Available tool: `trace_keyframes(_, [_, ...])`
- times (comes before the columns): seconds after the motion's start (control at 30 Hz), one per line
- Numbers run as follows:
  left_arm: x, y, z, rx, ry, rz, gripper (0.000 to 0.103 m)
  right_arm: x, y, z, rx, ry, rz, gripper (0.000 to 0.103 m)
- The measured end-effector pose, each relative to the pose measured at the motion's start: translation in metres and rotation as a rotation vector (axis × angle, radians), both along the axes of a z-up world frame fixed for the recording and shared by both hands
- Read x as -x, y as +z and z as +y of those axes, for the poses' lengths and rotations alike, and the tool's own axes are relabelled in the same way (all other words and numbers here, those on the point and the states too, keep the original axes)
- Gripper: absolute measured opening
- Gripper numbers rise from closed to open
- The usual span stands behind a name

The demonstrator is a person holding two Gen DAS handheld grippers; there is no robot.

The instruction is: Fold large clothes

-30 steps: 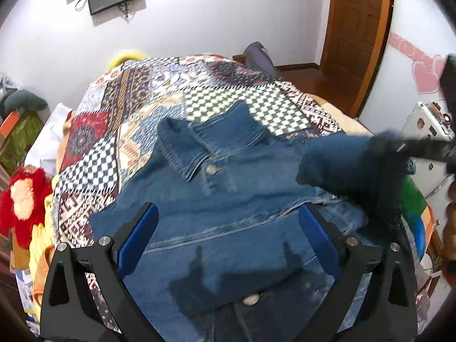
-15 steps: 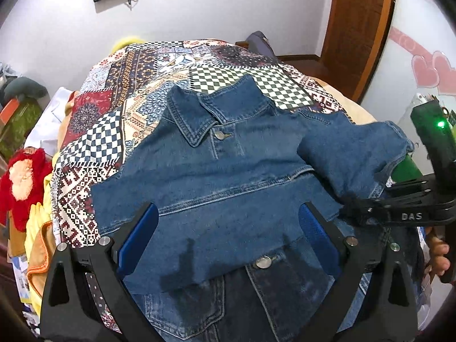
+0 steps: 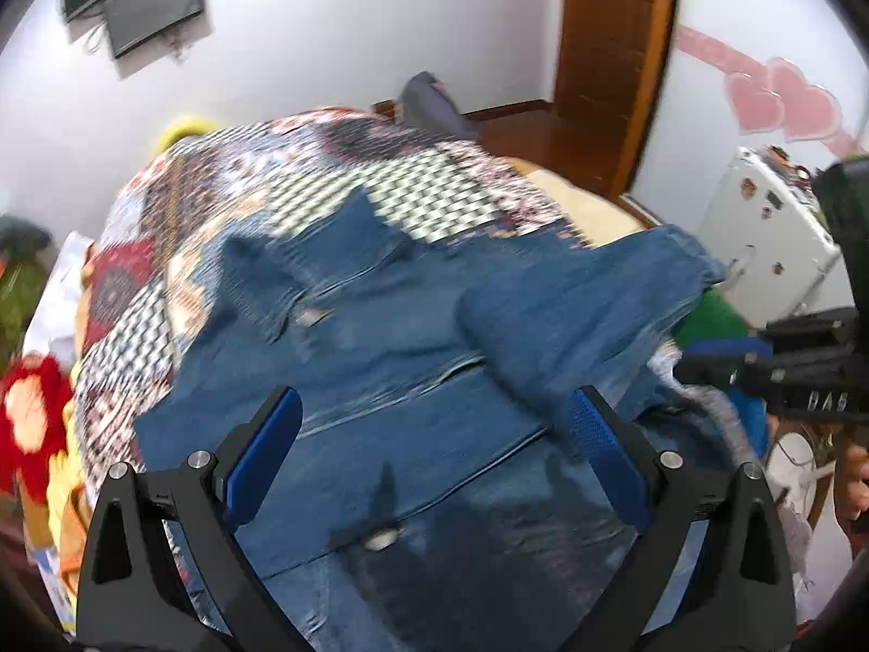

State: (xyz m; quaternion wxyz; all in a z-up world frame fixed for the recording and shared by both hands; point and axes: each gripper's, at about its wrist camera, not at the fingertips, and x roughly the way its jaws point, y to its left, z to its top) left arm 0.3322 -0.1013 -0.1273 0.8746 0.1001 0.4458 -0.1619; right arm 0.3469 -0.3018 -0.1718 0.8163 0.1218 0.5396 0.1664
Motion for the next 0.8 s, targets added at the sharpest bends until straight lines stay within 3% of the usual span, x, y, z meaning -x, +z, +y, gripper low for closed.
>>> trace_keyframes(0.13, [-0.013,-0.003,-0.045,-0.012,-0.104,0.032,0.100,0.009,0.024,-0.043,0.041,-0.096,-0.084,0.013])
trace_keyframes(0.3, [-0.032,-0.026,-0.104,-0.051,-0.217,0.122,0.100,0.022,0.035,-0.092,0.145,-0.202,-0.131,0.013])
trace_keyframes(0.53, [-0.046,-0.086,-0.183,-0.154,-0.352,0.270,0.100,0.030,0.016,-0.144,0.118,-0.310,-0.073,0.013])
trace_keyframes(0.67, [-0.049,-0.113,-0.204,-0.278,-0.351,0.215,0.100,0.037,-0.005,-0.161,0.054,-0.362,-0.023,0.013])
trace_keyframes(0.7, [-0.049,-0.115,-0.205,-0.295,-0.348,0.181,0.093,0.039,-0.009,-0.163,0.043,-0.368,-0.016,0.013])
trace_keyframes(0.73, [-0.048,-0.114,-0.207,-0.321,-0.340,0.106,0.078,0.041,-0.015,-0.166,0.028,-0.375,0.000,0.013])
trace_keyframes(0.8, [-0.048,-0.110,-0.206,-0.328,-0.328,0.060,0.060,0.040,-0.025,-0.164,0.015,-0.380,0.023,0.013])
